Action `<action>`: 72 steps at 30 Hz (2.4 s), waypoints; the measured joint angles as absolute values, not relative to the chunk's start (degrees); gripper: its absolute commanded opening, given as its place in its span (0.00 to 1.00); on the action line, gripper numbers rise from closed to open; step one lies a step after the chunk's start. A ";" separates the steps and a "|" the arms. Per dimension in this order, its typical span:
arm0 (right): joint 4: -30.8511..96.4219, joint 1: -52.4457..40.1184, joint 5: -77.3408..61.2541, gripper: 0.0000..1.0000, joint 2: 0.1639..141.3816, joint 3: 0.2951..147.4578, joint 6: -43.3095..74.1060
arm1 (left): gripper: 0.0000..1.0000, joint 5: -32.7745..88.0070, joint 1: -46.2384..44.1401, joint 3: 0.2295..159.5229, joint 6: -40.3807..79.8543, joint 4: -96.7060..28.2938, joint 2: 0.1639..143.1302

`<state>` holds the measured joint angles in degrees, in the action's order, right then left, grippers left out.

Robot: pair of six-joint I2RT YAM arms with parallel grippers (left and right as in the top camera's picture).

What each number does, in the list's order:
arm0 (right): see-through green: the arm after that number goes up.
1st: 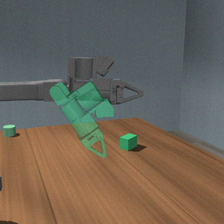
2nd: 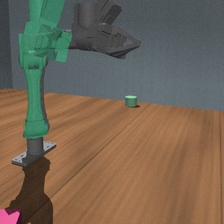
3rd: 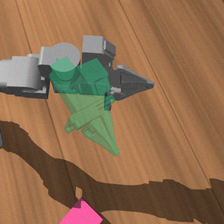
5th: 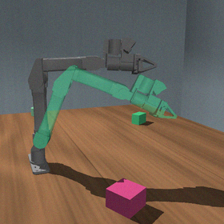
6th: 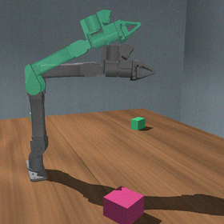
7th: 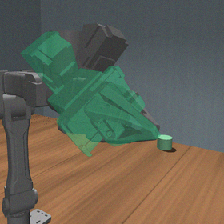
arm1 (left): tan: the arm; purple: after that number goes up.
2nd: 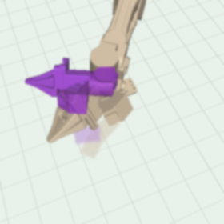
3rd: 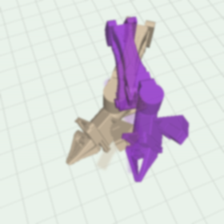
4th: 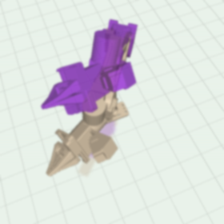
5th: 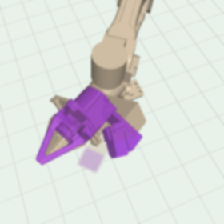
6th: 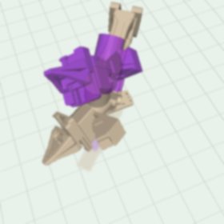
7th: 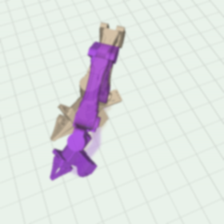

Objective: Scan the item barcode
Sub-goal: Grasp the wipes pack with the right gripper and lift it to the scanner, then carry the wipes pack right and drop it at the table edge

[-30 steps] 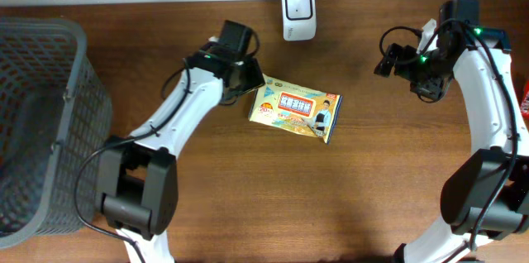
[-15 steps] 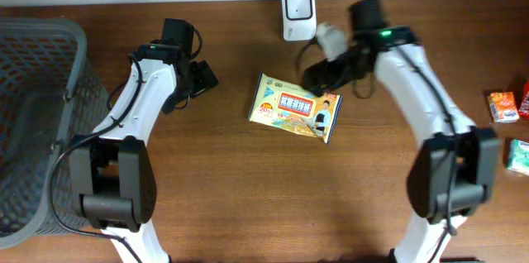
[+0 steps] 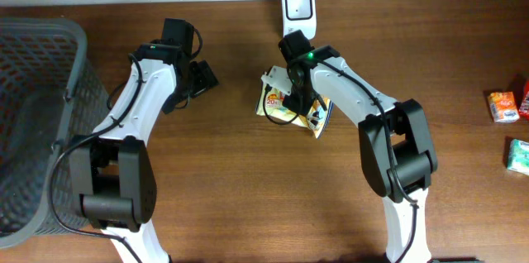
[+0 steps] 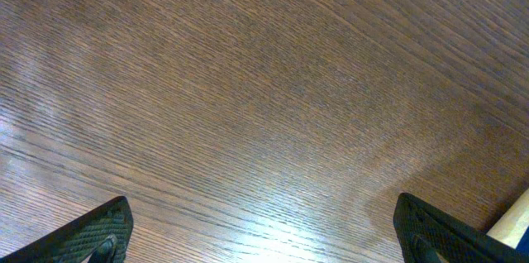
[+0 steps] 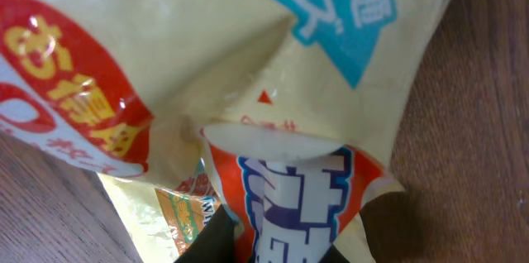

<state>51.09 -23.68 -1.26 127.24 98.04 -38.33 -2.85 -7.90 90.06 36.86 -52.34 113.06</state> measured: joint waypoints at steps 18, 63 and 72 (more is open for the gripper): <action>23.64 -13.19 7.09 0.04 136.49 127.66 16.91 | 0.99 -2.85 -7.90 90.06 36.86 -52.49 113.06; 88.27 17.98 -15.57 0.98 82.78 116.62 9.52 | 0.99 -2.87 -7.90 90.04 36.86 -52.47 113.06; 96.90 7.84 -15.92 0.99 75.68 108.05 8.34 | 0.99 -2.87 -7.90 90.02 36.86 -52.47 113.06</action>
